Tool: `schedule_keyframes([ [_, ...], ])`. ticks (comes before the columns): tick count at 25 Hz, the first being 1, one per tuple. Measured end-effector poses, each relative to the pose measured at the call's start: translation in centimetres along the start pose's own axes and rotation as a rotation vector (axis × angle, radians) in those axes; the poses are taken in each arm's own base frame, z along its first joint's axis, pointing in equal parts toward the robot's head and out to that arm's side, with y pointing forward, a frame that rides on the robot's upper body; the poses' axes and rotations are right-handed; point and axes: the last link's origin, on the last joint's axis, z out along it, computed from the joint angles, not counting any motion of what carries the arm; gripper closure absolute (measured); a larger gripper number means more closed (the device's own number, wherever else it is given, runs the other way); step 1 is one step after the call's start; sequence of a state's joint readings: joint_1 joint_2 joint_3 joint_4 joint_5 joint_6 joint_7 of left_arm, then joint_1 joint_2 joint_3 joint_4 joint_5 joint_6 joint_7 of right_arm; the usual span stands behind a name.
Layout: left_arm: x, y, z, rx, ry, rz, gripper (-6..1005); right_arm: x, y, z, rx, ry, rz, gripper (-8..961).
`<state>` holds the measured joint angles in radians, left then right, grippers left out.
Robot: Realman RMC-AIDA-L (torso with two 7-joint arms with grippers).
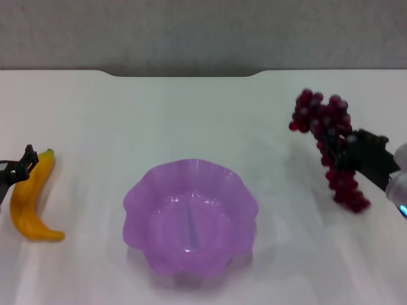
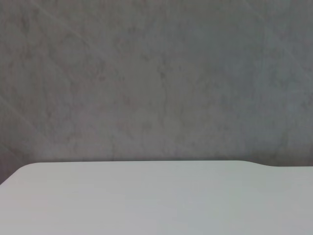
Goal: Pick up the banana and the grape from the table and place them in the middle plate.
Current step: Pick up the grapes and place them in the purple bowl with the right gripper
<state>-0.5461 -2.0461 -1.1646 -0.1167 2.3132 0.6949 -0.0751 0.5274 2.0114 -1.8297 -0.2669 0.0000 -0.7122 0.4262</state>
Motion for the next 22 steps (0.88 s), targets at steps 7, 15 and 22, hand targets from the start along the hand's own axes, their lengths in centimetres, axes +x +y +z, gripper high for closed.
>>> schedule_keyframes([
  [7,0.0,-0.2,0.0,0.004,-0.001,0.001,134,-3.7,1.4,1.5,-0.067,-0.136,-0.006,562],
  [15,-0.4,-0.6,-0.3,0.014,-0.005,0.001,134,-8.0,5.4,2.9,-0.263,-0.262,0.018,565],
  [22,-0.4,-0.6,-0.3,0.016,-0.006,0.002,134,-10.1,9.9,3.8,-0.52,-0.252,-0.045,568],
])
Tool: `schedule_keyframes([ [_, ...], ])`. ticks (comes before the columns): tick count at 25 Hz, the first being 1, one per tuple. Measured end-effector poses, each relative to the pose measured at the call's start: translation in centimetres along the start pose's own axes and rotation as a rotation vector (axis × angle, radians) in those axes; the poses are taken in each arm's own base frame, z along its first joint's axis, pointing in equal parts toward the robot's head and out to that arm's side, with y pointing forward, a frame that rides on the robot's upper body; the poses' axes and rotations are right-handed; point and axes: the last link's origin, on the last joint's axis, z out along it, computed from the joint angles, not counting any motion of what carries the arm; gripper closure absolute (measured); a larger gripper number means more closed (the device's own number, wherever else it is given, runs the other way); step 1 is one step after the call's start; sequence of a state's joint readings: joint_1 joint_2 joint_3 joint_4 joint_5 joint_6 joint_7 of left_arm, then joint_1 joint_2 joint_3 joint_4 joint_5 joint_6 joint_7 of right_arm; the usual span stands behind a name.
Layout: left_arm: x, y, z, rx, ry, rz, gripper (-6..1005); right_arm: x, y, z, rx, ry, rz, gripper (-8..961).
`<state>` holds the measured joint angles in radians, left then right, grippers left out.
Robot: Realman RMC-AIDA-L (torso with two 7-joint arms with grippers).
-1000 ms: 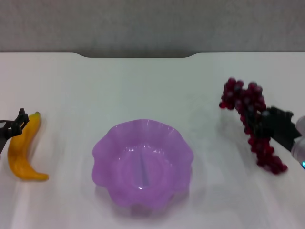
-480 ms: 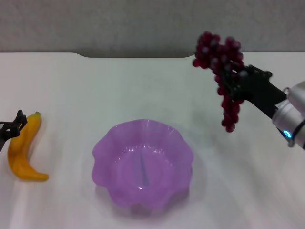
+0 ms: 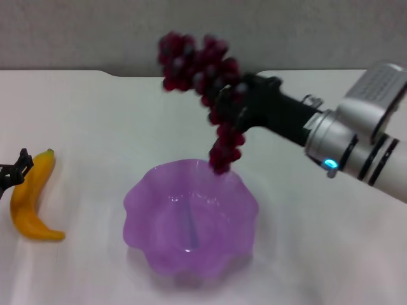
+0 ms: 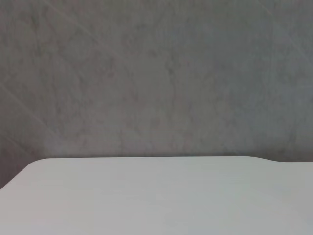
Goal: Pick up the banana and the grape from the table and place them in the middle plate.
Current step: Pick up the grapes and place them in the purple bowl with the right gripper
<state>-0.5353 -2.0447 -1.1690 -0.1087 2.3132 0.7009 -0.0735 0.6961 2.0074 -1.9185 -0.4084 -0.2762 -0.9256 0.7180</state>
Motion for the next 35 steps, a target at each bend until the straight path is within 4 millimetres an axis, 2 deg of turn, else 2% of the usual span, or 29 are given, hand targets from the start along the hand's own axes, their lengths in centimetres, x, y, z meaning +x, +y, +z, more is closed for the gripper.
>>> schedule_keyframes([
  [6,0.0,0.0,0.0,0.0,0.0,0.0,134,1.2,2.2,0.6,-0.121,0.095,0.044,569],
  [9,0.0,0.0,0.0,0.001,0.0,0.0,134,2.6,3.1,0.4,-0.154,0.172,0.052,570],
  [14,0.0,-0.1,0.0,0.001,0.0,0.0,134,4.9,3.8,-0.2,-0.162,0.303,0.055,569],
  [17,0.0,-0.1,0.0,0.002,0.0,0.001,134,5.6,4.2,-0.7,-0.165,0.323,0.06,573],
  [33,0.0,-0.1,0.0,0.001,0.001,0.001,133,6.2,3.8,-0.9,-0.121,0.352,0.058,487],
  [35,0.1,-0.1,0.0,0.002,0.001,0.001,133,6.1,3.7,-0.9,-0.118,0.351,0.062,407],
])
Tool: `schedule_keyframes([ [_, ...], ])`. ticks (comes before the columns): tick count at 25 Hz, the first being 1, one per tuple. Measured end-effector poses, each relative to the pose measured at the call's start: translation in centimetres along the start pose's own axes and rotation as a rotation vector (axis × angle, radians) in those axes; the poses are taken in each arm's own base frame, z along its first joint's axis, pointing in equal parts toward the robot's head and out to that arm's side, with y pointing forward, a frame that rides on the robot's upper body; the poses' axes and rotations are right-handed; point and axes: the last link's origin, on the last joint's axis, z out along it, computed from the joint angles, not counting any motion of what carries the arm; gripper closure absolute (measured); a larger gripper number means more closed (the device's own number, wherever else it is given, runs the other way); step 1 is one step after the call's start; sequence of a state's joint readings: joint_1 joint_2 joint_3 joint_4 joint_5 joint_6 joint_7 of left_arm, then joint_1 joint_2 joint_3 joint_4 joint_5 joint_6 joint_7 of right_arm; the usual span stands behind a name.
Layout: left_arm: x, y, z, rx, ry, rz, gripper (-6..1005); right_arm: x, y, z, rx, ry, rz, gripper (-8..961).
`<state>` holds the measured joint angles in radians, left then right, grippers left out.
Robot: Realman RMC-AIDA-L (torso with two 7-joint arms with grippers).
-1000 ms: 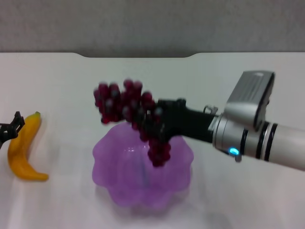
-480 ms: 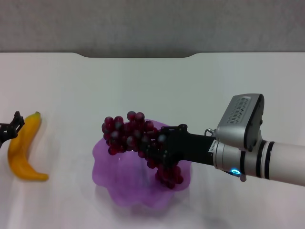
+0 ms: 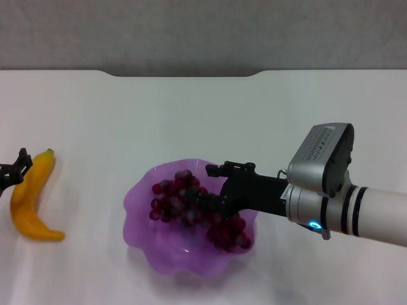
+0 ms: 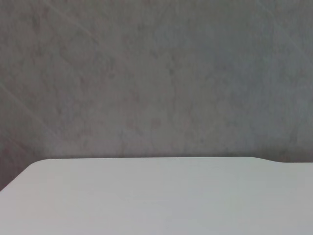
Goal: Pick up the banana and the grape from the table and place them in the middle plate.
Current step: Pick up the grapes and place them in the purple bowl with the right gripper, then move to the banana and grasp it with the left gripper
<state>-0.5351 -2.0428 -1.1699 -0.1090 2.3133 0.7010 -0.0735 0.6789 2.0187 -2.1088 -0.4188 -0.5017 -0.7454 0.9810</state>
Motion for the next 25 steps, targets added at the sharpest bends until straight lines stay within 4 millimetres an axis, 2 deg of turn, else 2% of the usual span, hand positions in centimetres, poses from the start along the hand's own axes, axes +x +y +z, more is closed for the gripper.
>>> schedule_keyframes([
  [3,0.0,0.0,0.0,0.001,0.0,0.0,133,0.0,0.0,0.0,0.001,-0.001,0.006,286],
  [6,0.0,-0.1,0.0,0.001,0.001,0.0,133,-0.2,-0.1,0.0,0.003,-0.008,0.008,278],
  [9,-0.1,-0.2,-0.1,0.004,-0.003,0.0,133,-1.6,-0.5,0.3,0.017,-0.049,0.0,270],
  [12,-0.2,-0.3,-0.2,0.006,-0.005,0.0,133,-3.5,-2.1,0.2,0.087,-0.1,-0.004,292],
  [17,-0.3,-0.3,-0.2,0.007,-0.009,0.001,133,-5.2,-4.9,-0.8,0.197,-0.145,-0.02,328],
  [21,-0.4,-0.6,-0.3,0.013,-0.012,0.002,133,-5.8,-7.2,-2.3,0.317,-0.187,-0.064,518],
  [25,-0.4,-0.7,-0.3,0.015,-0.011,0.003,133,-5.4,-9.3,-5.3,0.488,-0.251,-0.089,681],
])
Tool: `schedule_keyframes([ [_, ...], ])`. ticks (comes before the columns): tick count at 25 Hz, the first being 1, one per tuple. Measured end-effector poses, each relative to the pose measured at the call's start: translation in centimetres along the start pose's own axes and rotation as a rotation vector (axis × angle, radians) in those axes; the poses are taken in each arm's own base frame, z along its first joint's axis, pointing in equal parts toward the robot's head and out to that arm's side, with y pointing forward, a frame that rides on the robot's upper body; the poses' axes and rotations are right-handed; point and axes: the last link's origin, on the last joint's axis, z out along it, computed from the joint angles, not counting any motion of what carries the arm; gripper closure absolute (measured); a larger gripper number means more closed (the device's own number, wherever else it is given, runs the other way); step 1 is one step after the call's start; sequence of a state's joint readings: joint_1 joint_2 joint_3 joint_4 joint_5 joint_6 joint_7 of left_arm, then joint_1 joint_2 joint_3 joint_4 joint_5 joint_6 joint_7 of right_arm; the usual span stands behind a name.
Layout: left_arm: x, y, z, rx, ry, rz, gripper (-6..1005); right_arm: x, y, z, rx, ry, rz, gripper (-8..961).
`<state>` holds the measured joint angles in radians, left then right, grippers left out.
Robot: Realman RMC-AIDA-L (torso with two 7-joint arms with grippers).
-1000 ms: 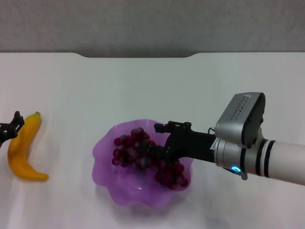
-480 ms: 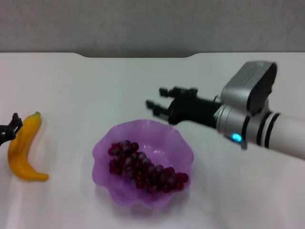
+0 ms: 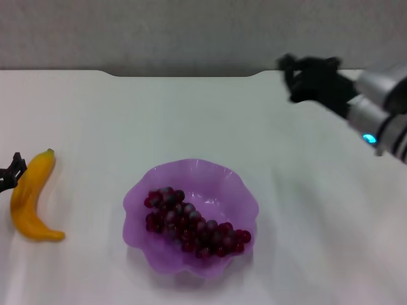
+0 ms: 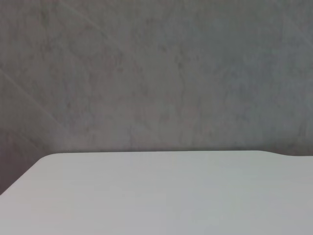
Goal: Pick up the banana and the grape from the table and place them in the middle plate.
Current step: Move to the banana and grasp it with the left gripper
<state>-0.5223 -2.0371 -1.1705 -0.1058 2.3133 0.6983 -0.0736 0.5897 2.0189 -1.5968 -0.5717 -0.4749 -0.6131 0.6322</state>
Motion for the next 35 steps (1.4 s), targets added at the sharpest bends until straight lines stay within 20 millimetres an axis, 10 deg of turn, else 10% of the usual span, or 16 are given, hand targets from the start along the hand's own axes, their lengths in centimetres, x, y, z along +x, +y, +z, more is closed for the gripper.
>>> schedule_keyframes([
  [8,0.0,0.0,0.0,0.0,0.002,0.0,133,1.8,-4.0,-6.3,0.323,-0.222,0.083,958],
  [22,0.6,1.1,0.5,-0.023,0.01,-0.024,133,8.9,-6.0,-15.5,0.725,-0.164,0.168,953],
  [35,-0.1,2.8,1.0,-0.06,-0.086,-0.014,135,10.5,-4.4,-16.2,0.661,-0.104,0.217,953],
])
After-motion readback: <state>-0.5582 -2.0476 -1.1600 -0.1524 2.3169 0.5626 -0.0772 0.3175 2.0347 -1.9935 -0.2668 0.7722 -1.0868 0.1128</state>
